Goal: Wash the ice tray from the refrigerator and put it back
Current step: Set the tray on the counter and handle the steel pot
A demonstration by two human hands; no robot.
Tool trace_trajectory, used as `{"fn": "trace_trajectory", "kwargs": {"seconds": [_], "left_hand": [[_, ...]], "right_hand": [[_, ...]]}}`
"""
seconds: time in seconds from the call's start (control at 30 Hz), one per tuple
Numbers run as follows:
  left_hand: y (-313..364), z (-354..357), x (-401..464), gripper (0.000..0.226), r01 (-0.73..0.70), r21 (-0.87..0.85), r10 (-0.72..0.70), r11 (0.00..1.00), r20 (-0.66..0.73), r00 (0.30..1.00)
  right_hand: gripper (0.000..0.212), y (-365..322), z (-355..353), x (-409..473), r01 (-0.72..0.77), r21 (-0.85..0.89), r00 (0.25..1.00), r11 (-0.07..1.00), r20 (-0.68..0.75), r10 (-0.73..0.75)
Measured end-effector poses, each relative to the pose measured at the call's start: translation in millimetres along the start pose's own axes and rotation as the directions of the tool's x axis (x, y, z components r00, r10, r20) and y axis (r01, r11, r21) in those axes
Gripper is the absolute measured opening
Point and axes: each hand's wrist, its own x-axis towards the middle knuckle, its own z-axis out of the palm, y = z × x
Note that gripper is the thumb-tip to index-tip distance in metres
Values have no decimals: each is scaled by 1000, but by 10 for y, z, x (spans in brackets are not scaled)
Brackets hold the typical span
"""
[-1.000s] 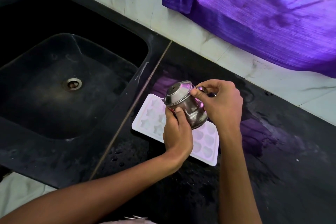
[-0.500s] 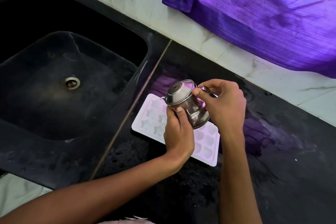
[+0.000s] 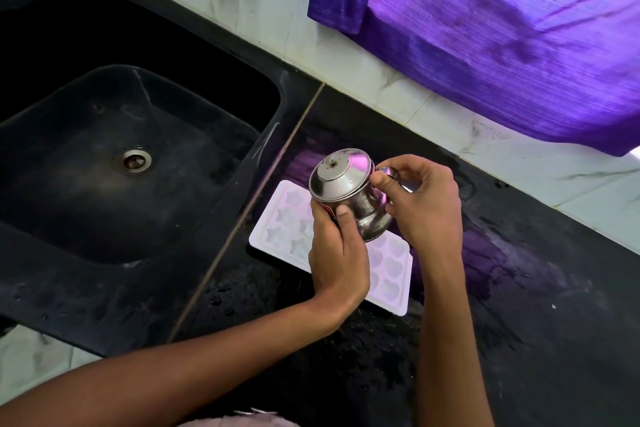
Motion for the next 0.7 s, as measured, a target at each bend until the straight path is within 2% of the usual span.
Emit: {"fn": "trace_trajectory", "kwargs": {"seconds": [0.3, 0.7], "left_hand": [[-79, -9, -132, 45, 47, -11, -47, 999, -6, 999], [-85, -19, -172, 41, 62, 12, -62, 998, 24, 998]], "right_hand": [[12, -101, -16, -79, 69, -133, 992, 989, 111, -55], [8, -122, -59, -135, 97, -171, 989, 980, 125, -76]]}}
